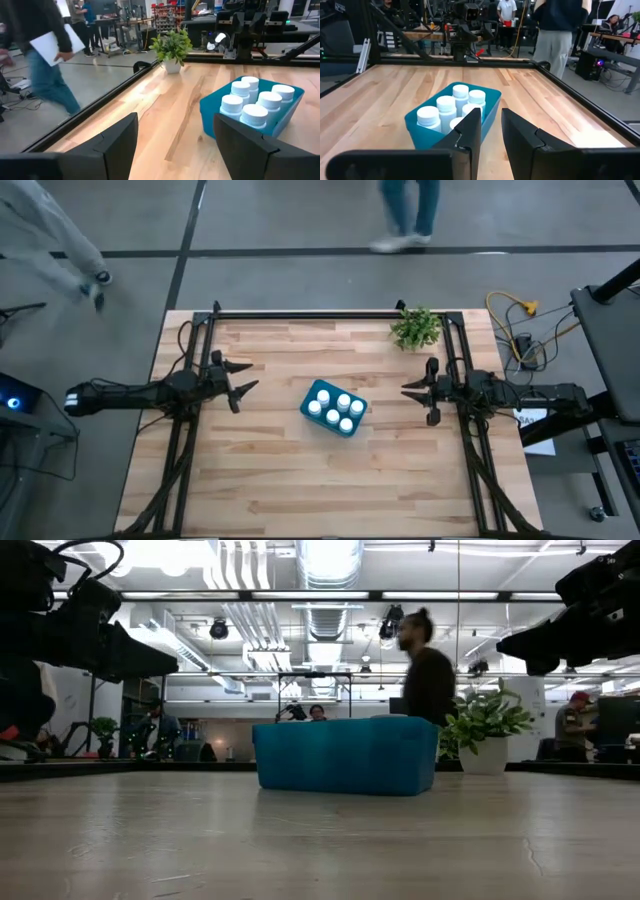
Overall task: Pick and place pill bottles into a basket
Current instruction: Return to Home Position
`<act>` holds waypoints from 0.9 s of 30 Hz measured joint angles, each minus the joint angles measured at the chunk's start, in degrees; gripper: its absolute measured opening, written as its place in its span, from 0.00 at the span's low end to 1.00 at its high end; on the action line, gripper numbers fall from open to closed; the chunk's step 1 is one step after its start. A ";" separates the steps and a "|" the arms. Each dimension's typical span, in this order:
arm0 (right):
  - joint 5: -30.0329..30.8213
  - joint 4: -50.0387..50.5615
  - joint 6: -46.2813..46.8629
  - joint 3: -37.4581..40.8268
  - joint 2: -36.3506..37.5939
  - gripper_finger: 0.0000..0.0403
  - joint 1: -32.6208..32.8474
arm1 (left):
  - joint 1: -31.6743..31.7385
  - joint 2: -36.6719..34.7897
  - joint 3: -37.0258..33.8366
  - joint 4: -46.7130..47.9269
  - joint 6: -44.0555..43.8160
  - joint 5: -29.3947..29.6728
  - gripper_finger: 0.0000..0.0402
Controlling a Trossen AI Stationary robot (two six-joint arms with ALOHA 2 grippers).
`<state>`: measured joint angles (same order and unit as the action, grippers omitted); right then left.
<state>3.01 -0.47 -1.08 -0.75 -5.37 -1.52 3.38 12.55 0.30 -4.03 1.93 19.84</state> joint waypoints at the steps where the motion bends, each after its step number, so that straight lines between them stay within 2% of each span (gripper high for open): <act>1: 0.00 0.00 0.00 0.00 0.00 0.17 0.00 | 0.00 0.13 0.00 0.00 0.00 0.00 0.60; 27: 0.00 0.01 -0.02 0.00 0.00 0.17 0.00 | 0.00 1.30 0.00 -0.07 -0.02 0.00 0.60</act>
<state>3.01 -0.46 -1.10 -0.75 -5.37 -1.52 3.38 13.85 0.30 -4.10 1.91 19.84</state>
